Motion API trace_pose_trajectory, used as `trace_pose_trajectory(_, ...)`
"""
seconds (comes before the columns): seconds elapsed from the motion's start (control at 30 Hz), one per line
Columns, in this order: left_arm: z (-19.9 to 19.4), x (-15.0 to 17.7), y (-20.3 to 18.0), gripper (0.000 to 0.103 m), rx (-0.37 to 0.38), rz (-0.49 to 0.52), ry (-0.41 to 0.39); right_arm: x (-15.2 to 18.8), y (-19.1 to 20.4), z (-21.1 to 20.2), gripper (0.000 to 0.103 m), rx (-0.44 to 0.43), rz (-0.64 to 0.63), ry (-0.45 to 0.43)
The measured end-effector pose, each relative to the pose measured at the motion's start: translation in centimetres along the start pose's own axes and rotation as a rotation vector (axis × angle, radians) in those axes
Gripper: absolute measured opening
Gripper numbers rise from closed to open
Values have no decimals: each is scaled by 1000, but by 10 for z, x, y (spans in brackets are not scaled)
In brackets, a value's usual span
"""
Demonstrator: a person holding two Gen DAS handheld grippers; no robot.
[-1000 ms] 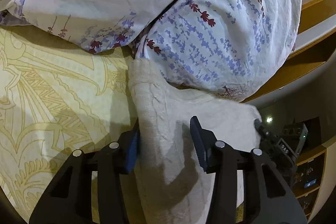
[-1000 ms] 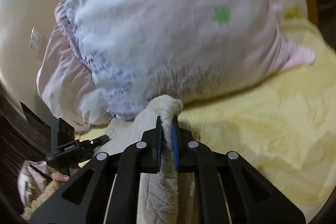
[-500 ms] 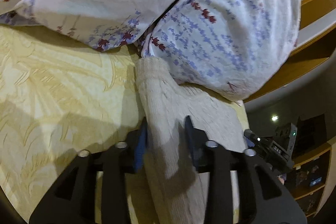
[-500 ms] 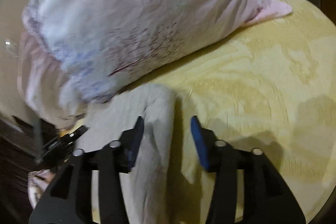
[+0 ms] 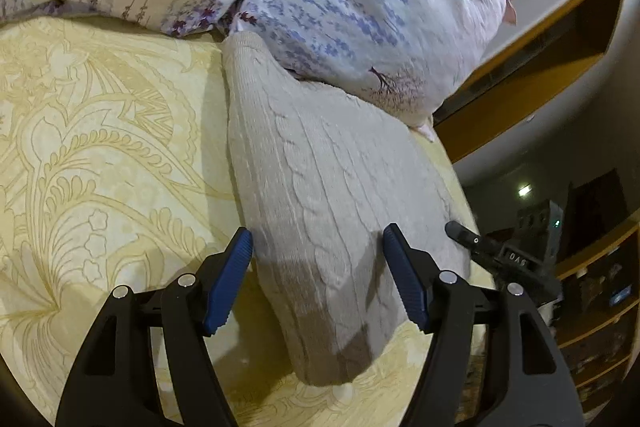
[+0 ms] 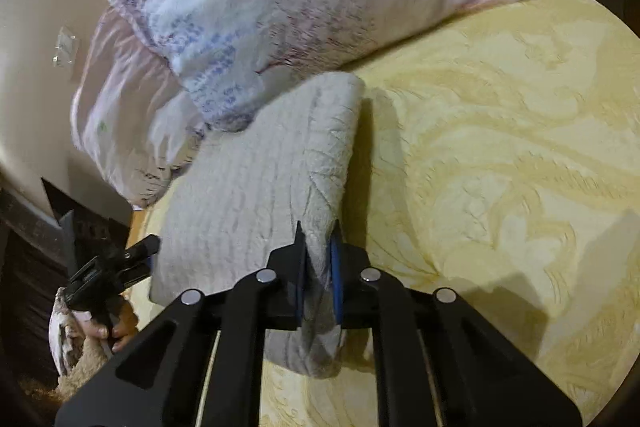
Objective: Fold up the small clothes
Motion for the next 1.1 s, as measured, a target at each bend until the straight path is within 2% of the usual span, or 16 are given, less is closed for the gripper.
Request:
trace_pose_trajectory(0.1, 0, 11, -8, 68, -46, 56, -16, 9, -8, 5, 10, 12, 31, 5)
trace_pose_trajectory(0.2, 6, 15, -10, 69, -104, 111, -34, 10, -12, 5, 14, 9, 51, 4)
trace_pose_trajectory(0.27, 7, 16, -13, 72, -133, 147, -57, 9, -15, 5, 25, 18, 60, 11)
trace_pose_trajectory(0.33, 3, 15, -15, 76, -150, 160, -64, 8, -19, 2, 46, 33, 73, 17)
trace_pose_trajectory(0.37, 1, 13, -16, 82, -147, 161, -57, 5, -21, -1, 51, 23, 86, 17)
trace_pose_trajectory(0.53, 7, 1, -29, 89, -160, 187, -58, -16, -26, -4, 74, -50, 143, -9)
trace_pose_trajectory(0.73, 20, -15, -29, 91, -177, 162, -46, -42, -30, 19, 75, -78, 187, 35)
trace_pose_trajectory(0.87, 32, -26, -25, 92, -177, 139, -28, -48, -28, 35, 75, -66, 180, 64)
trace_pose_trajectory(1.0, 40, -33, -19, 92, -157, 110, -6, -50, -22, 44, 75, -94, 161, 59)
trace_pose_trajectory(1.07, 42, -35, -14, 92, -133, 87, 7, -50, -19, 48, 72, -119, 152, 65)
trace_pose_trajectory(1.1, 44, -36, -12, 92, -118, 72, 16, -49, -16, 52, 65, -141, 149, 78)
Point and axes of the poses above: each gripper's, at about its wrist camera, not at the fingertips, and z roughly the way its jaws point, y to its left, x to its underside, the point moved 2 cm from there along z, roughly the way its jaws point, and after that the axes turned 11 degrees about -z, right-handed, at the moved point
